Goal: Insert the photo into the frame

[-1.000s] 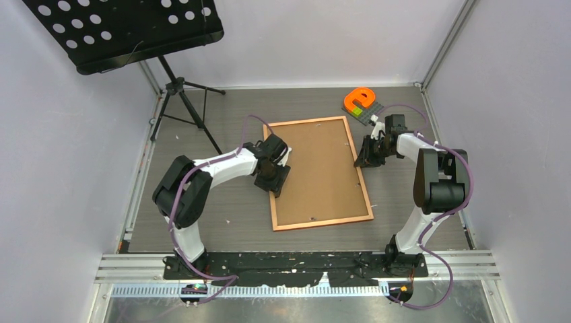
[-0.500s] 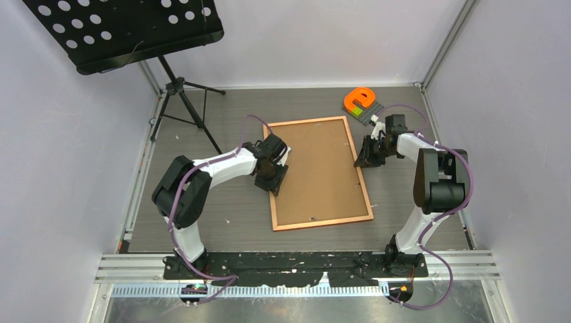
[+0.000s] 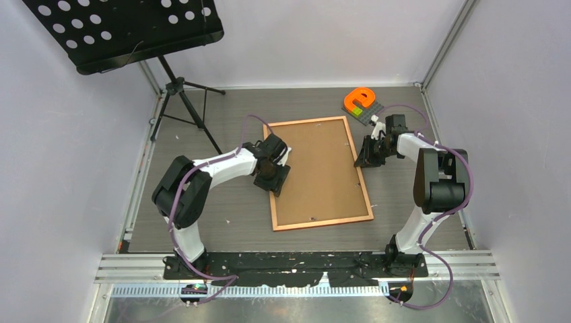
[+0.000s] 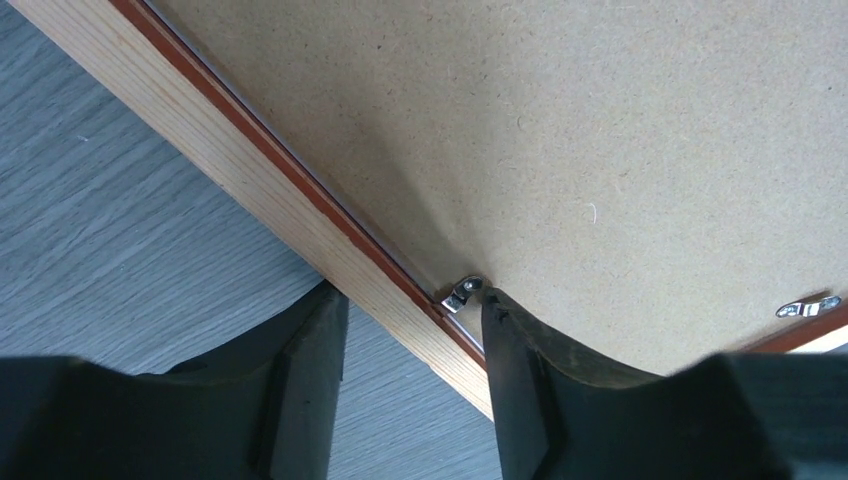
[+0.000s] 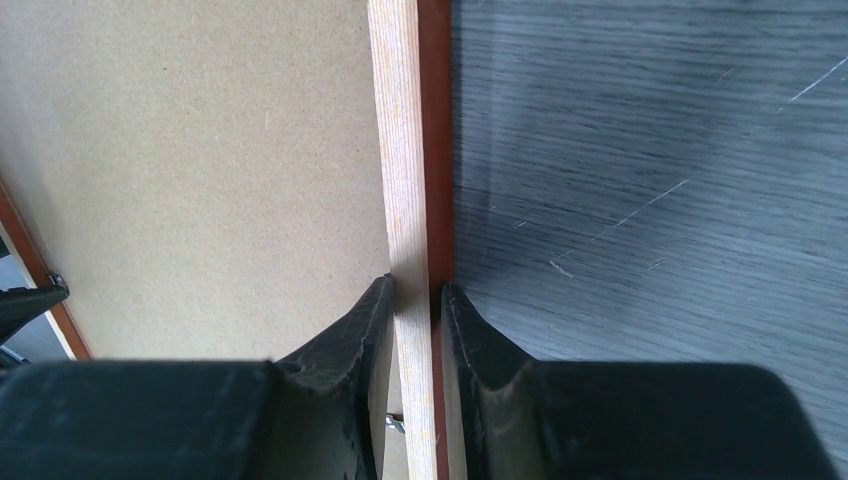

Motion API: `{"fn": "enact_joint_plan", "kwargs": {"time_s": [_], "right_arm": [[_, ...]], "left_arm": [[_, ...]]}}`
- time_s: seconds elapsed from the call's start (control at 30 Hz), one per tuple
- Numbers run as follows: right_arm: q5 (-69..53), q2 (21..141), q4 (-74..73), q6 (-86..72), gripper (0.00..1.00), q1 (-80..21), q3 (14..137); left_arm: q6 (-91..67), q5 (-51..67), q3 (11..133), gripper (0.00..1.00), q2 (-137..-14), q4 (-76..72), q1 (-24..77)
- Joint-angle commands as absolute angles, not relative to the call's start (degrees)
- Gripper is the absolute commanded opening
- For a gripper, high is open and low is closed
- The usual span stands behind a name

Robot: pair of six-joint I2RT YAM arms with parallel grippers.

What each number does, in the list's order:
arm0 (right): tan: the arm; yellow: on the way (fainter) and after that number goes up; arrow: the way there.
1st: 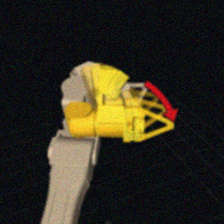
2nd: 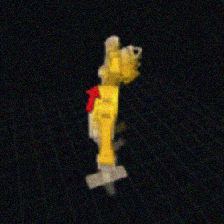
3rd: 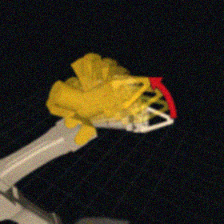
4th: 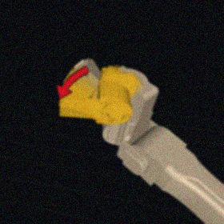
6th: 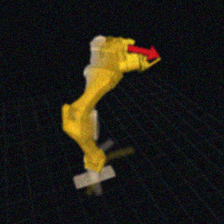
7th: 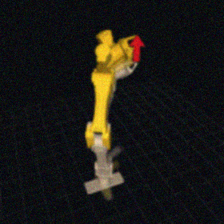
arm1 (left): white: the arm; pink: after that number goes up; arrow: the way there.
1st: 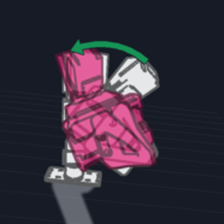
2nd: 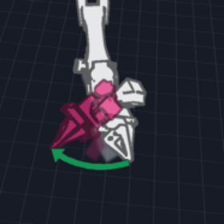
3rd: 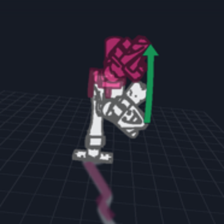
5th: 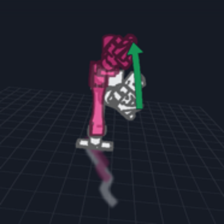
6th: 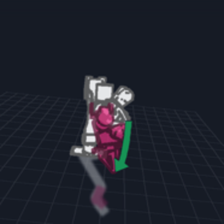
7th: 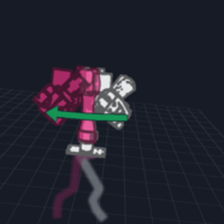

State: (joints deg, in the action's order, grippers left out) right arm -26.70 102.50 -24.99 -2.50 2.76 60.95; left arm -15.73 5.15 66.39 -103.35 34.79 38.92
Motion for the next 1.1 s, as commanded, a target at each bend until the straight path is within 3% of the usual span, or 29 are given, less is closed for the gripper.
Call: {"fn": "enact_joint_plan", "kwargs": {"time_s": [0.0,0.6,1.07], "right_arm": [[-29.71,101.95,-23.51,-3.05,0.06,3.06,62.40],[-29.25,100.18,-23.42,-2.56,0.06,3.08,62.48],[-27.75,100.59,-25.51,1.05,0.06,3.03,64.99]], "left_arm": [[-14.51,4.56,66.91,0.54,-101.90,33.19,39.20],[-13.58,2.67,68.09,0.81,-99.34,34.78,37.98],[-12.45,4.85,72.07,0.91,-94.96,37.93,31.77]]}}
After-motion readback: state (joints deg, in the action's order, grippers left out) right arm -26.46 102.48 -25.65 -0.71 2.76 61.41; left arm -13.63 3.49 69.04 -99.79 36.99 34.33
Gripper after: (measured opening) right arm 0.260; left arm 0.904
